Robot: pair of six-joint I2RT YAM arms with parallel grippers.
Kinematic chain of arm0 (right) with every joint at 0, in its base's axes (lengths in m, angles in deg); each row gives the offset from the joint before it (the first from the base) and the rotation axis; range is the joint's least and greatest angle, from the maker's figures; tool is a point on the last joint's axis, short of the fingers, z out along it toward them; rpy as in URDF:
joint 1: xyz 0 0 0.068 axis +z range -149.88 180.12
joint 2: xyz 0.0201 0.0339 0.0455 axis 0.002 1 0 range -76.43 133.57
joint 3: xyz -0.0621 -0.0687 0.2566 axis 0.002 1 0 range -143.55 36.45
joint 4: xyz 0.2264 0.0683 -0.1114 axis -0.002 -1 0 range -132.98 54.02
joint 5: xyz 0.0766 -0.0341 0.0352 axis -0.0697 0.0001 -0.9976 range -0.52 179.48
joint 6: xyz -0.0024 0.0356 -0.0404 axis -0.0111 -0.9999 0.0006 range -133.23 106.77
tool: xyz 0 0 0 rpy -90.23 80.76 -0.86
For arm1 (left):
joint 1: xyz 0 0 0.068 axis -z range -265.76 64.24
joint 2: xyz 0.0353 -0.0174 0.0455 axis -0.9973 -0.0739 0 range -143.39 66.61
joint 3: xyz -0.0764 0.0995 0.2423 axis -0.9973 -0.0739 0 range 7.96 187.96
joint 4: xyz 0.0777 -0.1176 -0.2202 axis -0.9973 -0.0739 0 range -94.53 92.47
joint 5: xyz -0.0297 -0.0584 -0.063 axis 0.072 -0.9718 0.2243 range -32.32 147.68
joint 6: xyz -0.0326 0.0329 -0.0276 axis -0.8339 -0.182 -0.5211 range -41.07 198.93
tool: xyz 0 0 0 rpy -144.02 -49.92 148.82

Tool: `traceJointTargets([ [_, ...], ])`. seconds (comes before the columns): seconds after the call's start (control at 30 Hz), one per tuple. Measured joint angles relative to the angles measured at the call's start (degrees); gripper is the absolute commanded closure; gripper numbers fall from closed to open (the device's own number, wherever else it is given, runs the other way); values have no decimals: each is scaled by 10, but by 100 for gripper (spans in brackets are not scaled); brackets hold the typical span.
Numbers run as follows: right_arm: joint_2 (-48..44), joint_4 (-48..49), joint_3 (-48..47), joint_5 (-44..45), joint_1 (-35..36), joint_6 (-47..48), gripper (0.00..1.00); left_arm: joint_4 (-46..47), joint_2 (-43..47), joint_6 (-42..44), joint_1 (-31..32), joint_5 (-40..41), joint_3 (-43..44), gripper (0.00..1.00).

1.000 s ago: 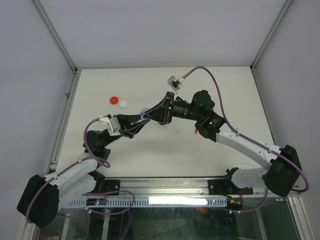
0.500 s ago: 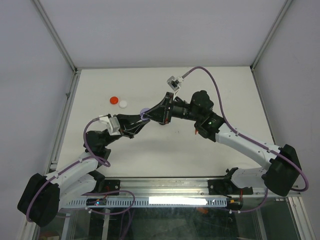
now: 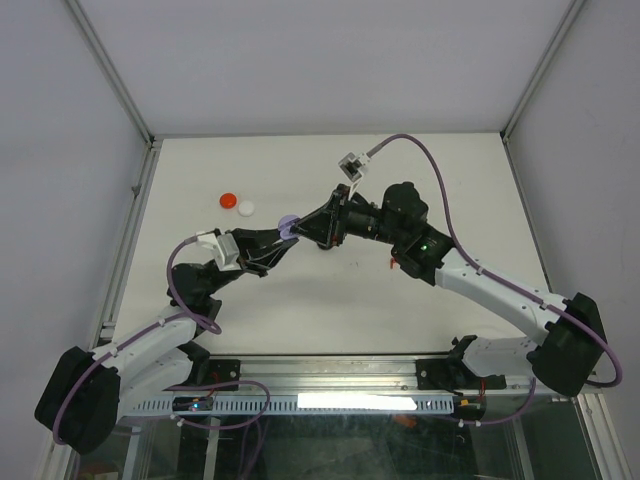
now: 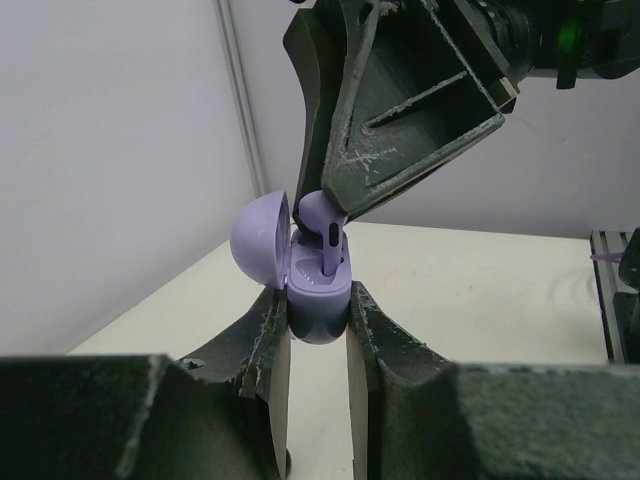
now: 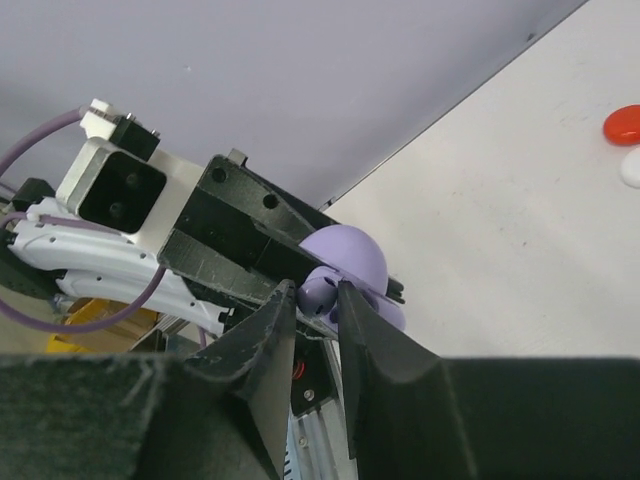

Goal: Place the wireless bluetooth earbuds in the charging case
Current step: Place the earbud in the charging case.

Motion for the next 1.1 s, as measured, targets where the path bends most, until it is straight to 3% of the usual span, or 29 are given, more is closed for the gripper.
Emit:
traceJointTargets([
  [0.47,5,-50,-21,22,0,27,68,-1,-13,-10,0,0,0,100],
  [1.1,26,-142,-70,-69,-5,118,59,18,-53,-57,-5,-69,7,100],
])
